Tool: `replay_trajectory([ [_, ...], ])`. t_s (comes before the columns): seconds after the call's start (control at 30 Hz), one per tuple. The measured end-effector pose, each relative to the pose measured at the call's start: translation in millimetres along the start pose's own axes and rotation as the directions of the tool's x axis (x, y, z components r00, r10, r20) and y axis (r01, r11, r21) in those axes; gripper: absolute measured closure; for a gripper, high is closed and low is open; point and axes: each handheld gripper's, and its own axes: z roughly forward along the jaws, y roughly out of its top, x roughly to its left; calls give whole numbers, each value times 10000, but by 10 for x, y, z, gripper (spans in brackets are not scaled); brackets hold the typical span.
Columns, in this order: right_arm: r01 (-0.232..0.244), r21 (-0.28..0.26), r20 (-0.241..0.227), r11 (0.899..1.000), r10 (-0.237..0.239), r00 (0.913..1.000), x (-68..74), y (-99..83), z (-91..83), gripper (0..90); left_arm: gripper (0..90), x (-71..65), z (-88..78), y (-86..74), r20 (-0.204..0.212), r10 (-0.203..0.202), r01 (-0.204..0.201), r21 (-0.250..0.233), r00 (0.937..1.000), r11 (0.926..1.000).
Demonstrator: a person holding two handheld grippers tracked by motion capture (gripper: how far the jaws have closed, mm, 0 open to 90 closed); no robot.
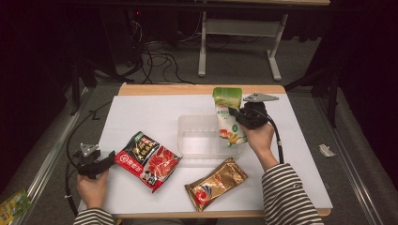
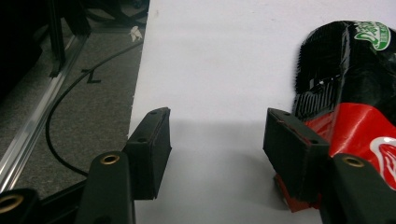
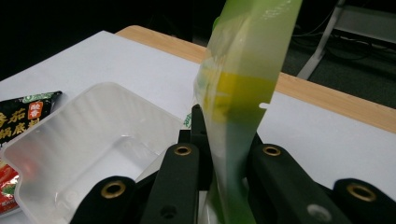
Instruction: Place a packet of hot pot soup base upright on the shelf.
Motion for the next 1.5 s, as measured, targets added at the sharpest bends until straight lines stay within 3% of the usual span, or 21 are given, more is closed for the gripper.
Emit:
replay_trajectory([
  [0.17,-63,-202,-110,9998,61,9999,6,15,-2,854,418,0,0,0,9,-4,4,-2,10000,10000],
  [0.37,538,92,-22,9985,-538,9986,62,26,-77,861,419,-3,0,-2,-39,14,-14,-34,10000,10000],
  [0.93,744,556,-240,9957,-731,9970,36,-196,-149,895,419,-4,-1,-2,-36,25,-25,-28,10000,10000],
  [1.5,597,497,-119,9970,-592,9982,0,-403,-209,893,416,-3,0,-2,-59,-7,7,-34,10000,10000],
])
